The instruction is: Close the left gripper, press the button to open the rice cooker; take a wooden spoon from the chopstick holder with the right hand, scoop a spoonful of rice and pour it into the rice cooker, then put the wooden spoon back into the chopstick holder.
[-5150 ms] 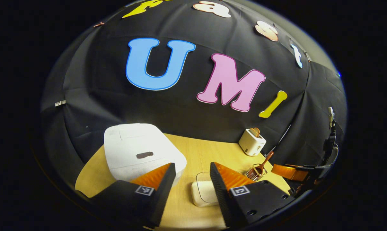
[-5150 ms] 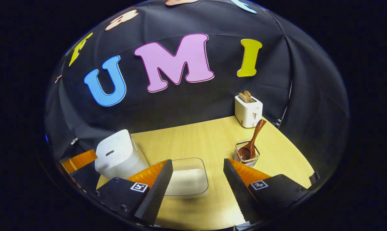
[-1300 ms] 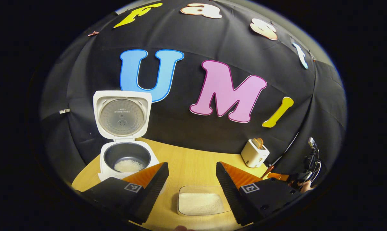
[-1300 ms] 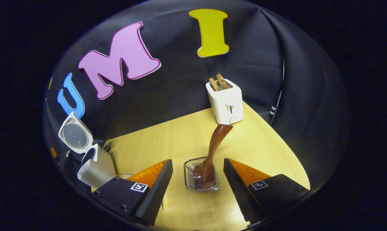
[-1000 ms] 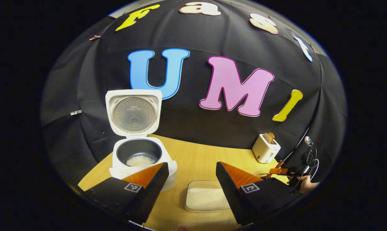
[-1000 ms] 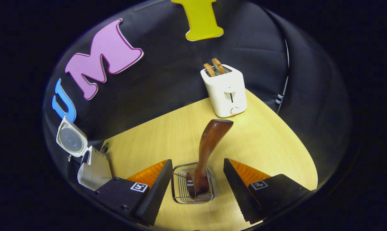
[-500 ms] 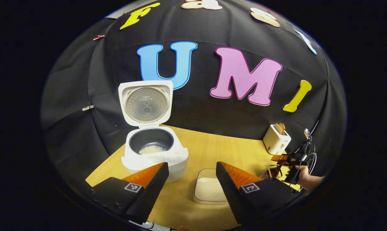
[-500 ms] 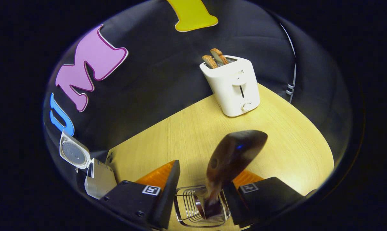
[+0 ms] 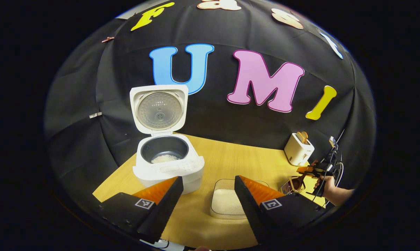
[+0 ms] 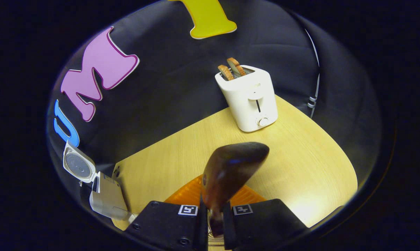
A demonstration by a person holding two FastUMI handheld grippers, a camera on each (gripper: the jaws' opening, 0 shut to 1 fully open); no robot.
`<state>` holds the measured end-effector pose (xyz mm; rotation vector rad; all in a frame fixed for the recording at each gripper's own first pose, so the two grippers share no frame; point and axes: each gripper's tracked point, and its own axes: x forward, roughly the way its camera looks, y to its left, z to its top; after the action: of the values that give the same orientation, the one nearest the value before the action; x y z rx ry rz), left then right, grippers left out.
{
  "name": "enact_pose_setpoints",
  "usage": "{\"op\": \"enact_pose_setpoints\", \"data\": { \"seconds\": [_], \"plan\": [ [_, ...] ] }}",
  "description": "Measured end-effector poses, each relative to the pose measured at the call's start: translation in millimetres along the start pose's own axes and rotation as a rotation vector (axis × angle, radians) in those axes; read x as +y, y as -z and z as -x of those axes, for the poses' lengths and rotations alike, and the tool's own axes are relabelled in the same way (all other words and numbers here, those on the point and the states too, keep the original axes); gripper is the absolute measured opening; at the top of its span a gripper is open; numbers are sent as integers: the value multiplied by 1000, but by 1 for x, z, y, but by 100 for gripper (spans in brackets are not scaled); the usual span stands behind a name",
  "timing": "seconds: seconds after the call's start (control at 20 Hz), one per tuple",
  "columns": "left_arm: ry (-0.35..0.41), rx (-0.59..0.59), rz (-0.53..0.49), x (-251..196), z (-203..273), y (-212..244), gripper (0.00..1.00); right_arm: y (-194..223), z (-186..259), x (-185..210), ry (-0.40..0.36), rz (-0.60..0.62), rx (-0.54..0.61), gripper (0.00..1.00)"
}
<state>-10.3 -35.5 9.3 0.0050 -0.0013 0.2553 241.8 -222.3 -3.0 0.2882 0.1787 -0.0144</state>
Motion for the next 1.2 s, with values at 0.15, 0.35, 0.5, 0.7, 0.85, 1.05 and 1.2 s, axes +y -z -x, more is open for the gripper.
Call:
{"op": "enact_pose_setpoints", "data": {
  "seconds": [0.15,0.35,0.5,0.7,0.85,1.05,1.2],
  "plan": [
    [32,-21,9,-3,5,-3,95,-19,20,13,15,46,-54,22],
    [96,-27,49,1,0,-4,96,-56,57,34,45,111,-161,22],
    [119,-49,76,19,-1,-13,95,-66,85,64,28,76,-196,22],
    [162,-40,95,44,-1,-13,95,-50,110,116,-1,93,-211,22],
    [210,-55,19,55,3,-19,96,-25,119,158,-30,102,-210,22],
    [265,-57,-8,67,6,-24,96,18,117,201,-57,121,-190,22],
    [287,-35,-17,82,5,-19,96,50,107,220,-57,137,-178,22]
  ]
}}
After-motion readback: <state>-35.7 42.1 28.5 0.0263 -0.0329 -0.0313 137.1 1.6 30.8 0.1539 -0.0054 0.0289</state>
